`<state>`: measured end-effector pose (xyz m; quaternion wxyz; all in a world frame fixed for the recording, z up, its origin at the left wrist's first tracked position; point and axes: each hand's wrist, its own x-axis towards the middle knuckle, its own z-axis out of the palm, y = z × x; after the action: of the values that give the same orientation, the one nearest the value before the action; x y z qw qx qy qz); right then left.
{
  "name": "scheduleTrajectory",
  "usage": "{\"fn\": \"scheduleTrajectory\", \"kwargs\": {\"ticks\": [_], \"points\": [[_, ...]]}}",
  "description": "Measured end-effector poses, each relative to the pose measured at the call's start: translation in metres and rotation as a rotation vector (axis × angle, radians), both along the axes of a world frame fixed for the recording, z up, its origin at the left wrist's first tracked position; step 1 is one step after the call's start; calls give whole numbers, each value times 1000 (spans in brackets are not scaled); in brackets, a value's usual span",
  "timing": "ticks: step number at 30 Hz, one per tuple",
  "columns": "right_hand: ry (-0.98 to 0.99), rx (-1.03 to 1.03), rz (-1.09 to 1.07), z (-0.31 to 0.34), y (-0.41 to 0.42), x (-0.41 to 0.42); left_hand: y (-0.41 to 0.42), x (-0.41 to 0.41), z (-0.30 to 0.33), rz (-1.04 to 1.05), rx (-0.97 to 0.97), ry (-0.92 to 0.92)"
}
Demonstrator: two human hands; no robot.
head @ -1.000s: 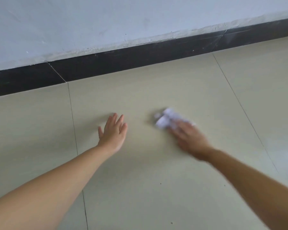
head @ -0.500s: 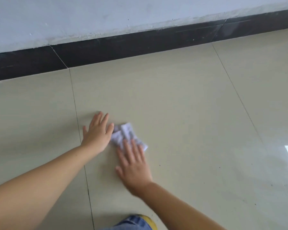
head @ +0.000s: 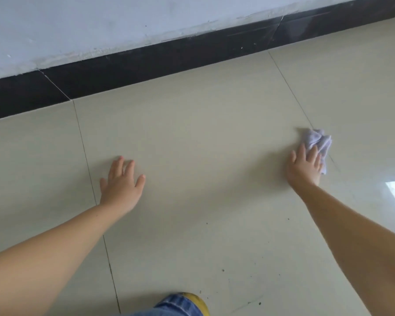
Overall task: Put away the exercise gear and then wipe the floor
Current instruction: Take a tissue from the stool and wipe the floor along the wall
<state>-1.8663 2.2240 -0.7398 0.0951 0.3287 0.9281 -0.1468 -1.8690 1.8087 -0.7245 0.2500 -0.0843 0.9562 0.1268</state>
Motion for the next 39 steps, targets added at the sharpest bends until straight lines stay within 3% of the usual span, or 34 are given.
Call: {"fn": "scheduleTrajectory", "kwargs": {"ticks": [3, 7, 11, 13, 16, 19, 21, 23, 26, 29, 32, 34, 37, 39], "points": [[56, -11, 281, -14, -112, 36, 11, 0, -2, 36, -28, 7], [145, -4, 863, -20, -237, 116, 17, 0, -1, 67, -31, 16], [90, -32, 1344, -18, -213, 138, 19, 2, -1, 33, -7, 23], [111, 24, 1432, -20, -153, 125, 22, 5, 0, -31, -3, 11], [121, 104, 1117, -25, -37, 87, 29, 10, 2, -116, 9, 10], [55, 74, 352, -6, 47, 57, 39, 14, 3, -176, 32, 13], [-4, -59, -69, 5, 47, 46, 46, 14, 4, -193, 31, -1], [-11, -47, -150, 3, 2, 45, 51, 12, 4, -179, 24, -12], [80, 34, 148, -18, -102, 74, 52, 10, 5, -159, 33, -4], [109, -16, 621, -26, -218, 127, 47, 9, 6, -167, 51, -2], [19, -66, 1125, -16, -296, 163, 42, 4, 5, -180, 81, -5], [-73, -67, 1325, -10, -292, 161, 38, 1, 5, -189, 100, -23], [-34, -82, 1620, -14, -212, 140, 36, 1, 4, -207, 99, -38], [100, 27, 1547, -18, -133, 118, 38, 3, 5, -211, 84, -25]]}}
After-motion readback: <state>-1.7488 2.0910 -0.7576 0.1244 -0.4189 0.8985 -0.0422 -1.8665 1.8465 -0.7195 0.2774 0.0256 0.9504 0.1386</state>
